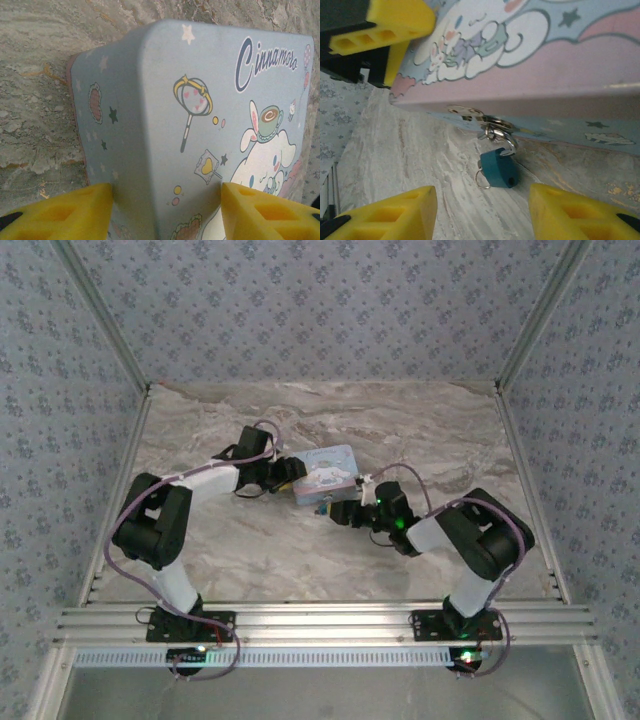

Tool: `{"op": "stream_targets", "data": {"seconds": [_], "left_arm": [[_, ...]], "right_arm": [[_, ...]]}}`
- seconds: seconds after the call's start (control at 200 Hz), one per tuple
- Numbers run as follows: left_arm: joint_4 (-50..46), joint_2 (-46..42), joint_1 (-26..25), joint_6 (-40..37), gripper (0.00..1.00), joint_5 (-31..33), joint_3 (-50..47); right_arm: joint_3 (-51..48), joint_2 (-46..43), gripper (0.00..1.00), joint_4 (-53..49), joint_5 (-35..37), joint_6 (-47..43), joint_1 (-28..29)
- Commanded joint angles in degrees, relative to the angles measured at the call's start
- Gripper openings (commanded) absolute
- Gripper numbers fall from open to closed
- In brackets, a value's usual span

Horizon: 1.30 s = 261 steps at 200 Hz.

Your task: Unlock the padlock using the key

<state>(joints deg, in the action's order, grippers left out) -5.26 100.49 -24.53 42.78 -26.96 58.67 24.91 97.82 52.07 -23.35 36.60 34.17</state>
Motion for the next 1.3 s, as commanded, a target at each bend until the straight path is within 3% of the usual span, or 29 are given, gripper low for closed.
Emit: {"op": "stream_targets", "data": {"seconds": [0.0,0.55,1.299], "left_arm": [[-4.14,-0.39,-0.46,0.13,0.58,2.29,-2.01],[-3.88,-0.64,-0.51,0.52,0.56,2.18,-2.25],[-3.97,-0.73,-0.48,0.52,0.55,2.31,-2.25]], "right_arm": [[1.75,1.66,0.53,3.11,0.93,0.85,0.4],[5.16,10.24,0.51,13.49,-1.05,4.16,0.63],[2.43,11.34,0.27,14.6,-1.02,4.97,0.19]]}}
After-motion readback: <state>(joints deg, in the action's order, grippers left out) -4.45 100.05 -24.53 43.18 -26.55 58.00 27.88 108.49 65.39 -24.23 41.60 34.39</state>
